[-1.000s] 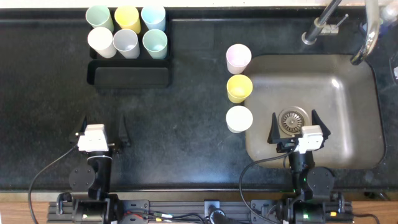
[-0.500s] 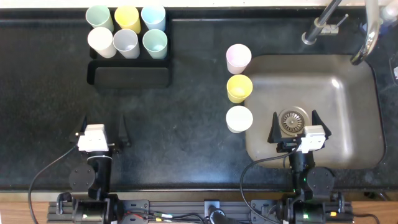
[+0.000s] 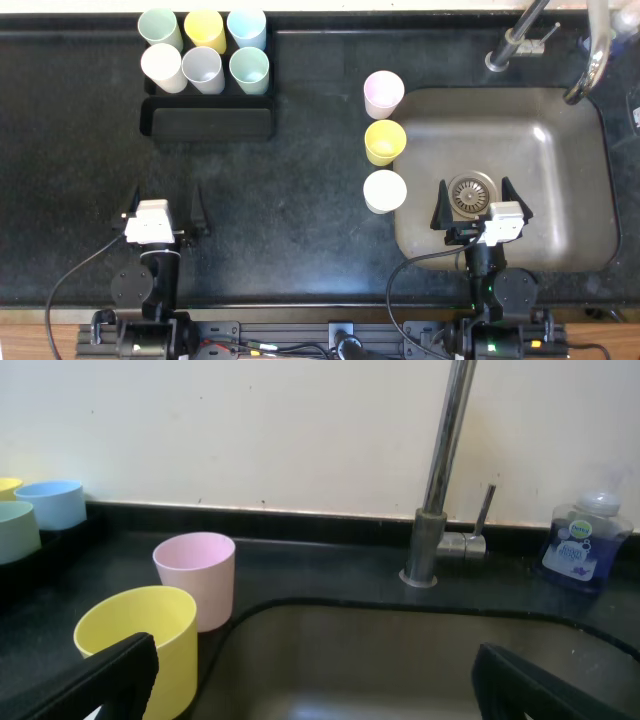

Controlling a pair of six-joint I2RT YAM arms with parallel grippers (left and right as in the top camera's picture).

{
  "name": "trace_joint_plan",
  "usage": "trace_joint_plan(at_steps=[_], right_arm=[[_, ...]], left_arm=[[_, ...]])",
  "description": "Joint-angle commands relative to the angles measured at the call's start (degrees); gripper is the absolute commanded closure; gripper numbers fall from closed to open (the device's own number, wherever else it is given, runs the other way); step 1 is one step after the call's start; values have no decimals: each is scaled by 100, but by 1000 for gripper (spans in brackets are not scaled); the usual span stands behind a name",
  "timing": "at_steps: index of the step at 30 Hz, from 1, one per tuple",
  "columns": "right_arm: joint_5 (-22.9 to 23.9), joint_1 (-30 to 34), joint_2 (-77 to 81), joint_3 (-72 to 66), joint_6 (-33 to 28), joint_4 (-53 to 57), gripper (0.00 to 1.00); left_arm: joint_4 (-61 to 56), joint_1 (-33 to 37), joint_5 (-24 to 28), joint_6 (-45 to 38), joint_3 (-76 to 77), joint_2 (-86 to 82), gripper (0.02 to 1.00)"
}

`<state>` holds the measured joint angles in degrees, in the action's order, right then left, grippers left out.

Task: Store Cups

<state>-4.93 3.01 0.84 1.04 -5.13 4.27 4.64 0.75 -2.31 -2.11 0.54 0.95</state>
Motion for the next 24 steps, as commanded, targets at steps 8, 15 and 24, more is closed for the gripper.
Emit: trace_joint_plan(at_steps=[8, 15, 24], right_arm=[[48, 35, -59, -76, 44, -17, 3], [48, 35, -59, -76, 44, -17, 5], [48, 35, -59, -76, 44, -20, 3]], left_arm=[[0, -7, -9, -70, -9, -79, 18], [-2, -7, -33, -70, -9, -79, 18], [0, -7, -31, -70, -9, -79, 18]])
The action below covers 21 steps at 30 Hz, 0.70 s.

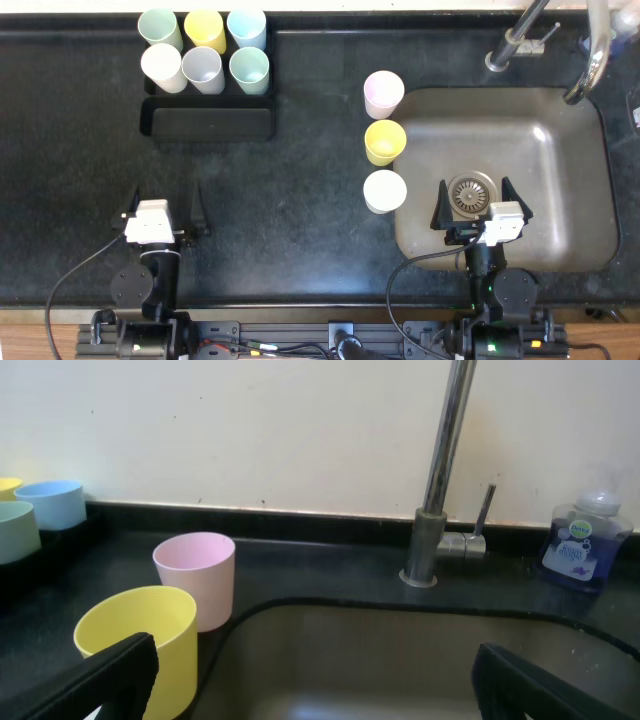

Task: Store Cups

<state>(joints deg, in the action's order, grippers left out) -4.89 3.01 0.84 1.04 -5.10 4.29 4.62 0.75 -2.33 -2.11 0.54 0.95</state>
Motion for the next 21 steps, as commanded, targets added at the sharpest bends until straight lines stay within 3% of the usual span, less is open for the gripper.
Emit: trace_joint_plan(at_steps=[1, 8, 11, 17, 21], right_arm=[[44, 35, -59, -76, 42, -22, 3], [44, 35, -59, -76, 42, -22, 3], [44, 35, -59, -76, 42, -20, 3], [44, 35, -59, -76, 42, -20, 1], [44, 35, -59, -76, 42, -20, 5]], left_arm=[[2, -7, -31, -70, -9, -79, 18], [-201, -7, -4, -66, 57, -79, 18], [-101, -7, 664, -55, 627, 22, 18], [793, -96, 789, 1263, 3211, 2146, 18], [2240, -350, 839, 1611, 5574, 4164, 18]])
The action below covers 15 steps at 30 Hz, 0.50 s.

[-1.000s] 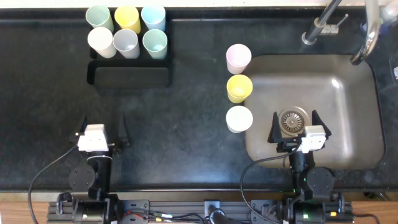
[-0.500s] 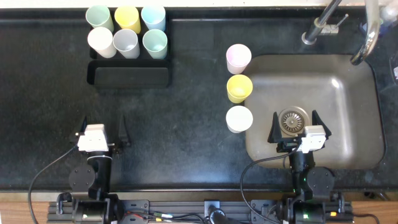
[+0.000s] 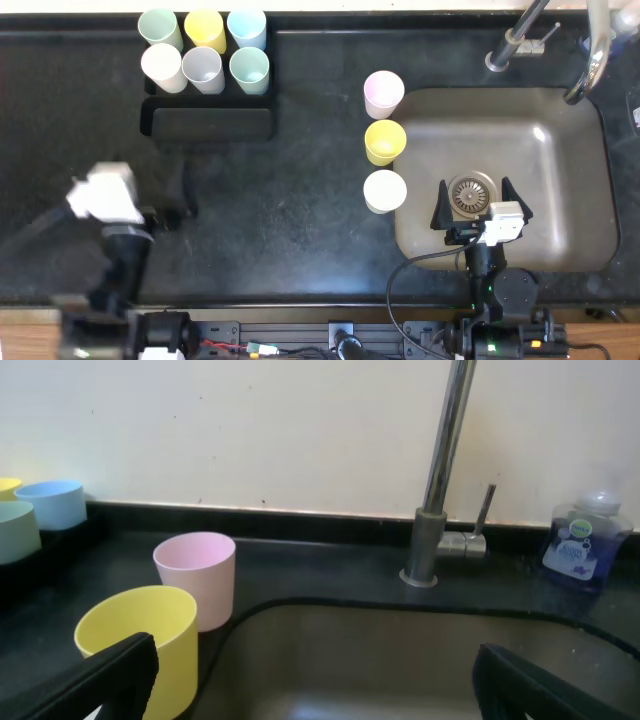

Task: Store Cups

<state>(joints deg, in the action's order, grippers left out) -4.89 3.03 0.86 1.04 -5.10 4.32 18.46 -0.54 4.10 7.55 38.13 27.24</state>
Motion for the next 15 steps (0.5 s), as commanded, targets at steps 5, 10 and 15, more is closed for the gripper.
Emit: trace_joint_plan(at_steps=[5, 10, 15], right_arm=[[44, 33, -61, -76, 42, -22, 5], [44, 33, -61, -76, 42, -22, 3], [44, 33, -61, -76, 42, -24, 5]], left_arm=[[3333, -922, 4, 625, 5005, 3991, 18], [5396, -2070, -1023, 1419, 7809, 6459, 18], [6358, -2820, -1040, 2105, 9879, 8625, 18]])
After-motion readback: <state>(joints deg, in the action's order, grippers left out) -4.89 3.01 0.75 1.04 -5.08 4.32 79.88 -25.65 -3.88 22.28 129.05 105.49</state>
